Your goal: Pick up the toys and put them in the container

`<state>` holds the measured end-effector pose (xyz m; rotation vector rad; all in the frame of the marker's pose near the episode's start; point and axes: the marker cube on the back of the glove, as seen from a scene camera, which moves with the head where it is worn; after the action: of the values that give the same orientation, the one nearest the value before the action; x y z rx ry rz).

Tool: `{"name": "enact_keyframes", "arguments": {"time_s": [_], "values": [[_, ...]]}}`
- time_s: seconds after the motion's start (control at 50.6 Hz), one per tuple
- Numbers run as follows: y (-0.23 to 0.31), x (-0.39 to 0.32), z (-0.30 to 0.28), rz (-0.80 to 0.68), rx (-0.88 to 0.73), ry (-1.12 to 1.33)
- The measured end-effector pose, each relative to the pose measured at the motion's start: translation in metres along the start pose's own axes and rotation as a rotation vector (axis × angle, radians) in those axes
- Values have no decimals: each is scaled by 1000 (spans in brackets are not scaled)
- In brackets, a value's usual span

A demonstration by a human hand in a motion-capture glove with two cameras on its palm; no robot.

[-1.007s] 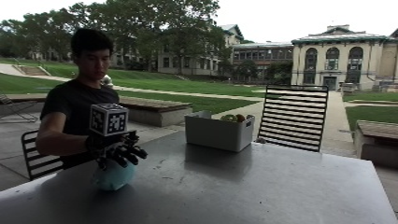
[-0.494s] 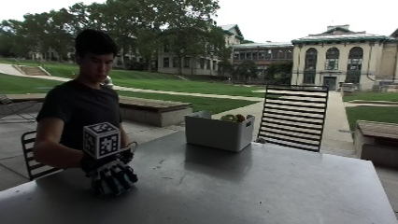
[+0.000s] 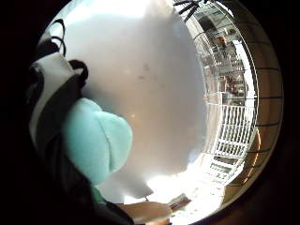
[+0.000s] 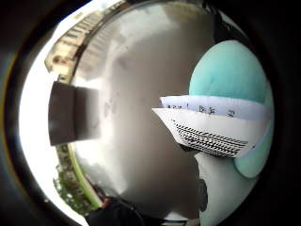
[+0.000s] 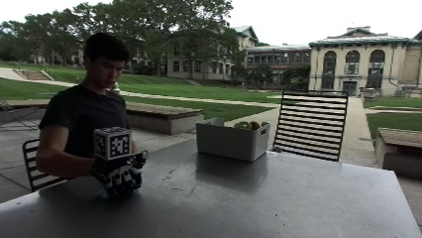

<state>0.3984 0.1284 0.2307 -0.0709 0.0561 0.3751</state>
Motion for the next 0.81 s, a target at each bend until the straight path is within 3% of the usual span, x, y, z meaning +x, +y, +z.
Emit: {"name": "enact_keyframes", "arguments": {"time_s": [0.178,0.336,0.553,0.81], "values": [[-14,2,-14,24,-58,-69],[-15,-26,-60,36,28,-154],[-33,-116,-219,-84,253,-222],[-40,-246,-323,-262,331,-258]]}}
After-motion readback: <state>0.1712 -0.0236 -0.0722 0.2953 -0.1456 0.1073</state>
